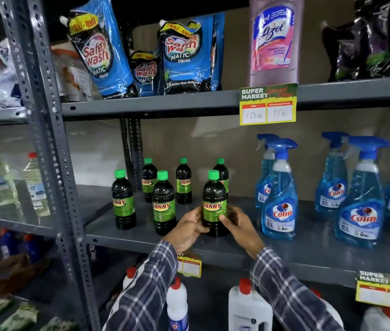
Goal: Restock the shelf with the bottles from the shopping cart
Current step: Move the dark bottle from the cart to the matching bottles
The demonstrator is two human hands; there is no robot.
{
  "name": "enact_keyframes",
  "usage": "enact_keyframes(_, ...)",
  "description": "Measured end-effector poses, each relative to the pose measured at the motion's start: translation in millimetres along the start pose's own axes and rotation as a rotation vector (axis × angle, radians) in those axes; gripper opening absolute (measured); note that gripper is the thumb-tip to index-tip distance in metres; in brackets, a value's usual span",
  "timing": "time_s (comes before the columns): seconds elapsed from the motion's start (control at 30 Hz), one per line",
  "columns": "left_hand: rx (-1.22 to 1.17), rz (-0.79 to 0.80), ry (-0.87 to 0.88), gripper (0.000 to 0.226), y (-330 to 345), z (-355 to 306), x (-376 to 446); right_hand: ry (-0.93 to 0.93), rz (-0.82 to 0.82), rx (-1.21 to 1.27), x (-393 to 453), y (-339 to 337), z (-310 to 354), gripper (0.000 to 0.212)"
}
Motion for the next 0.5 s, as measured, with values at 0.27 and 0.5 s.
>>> enact_keyframes(0.27,0.206,-0.049,0.029,0.064,-2,-1,-5,-0.036,0.13,-0.154,-5,0,2,0.045)
enact_keyframes(0.5,0.333,-0.11,0.113,0.063,3,-5,-20,-0.023,0.184,-0.168,-17,-6,12,0.043)
Point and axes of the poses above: each hand's wrist, its own x-axis towards the middle knuckle, its own y-axis out of the palm, z = x × y, the point moved 3 cm from there along x, towards the middle knuckle, and after that the axes turned 10 degrees about -z, right-handed, at the moved point
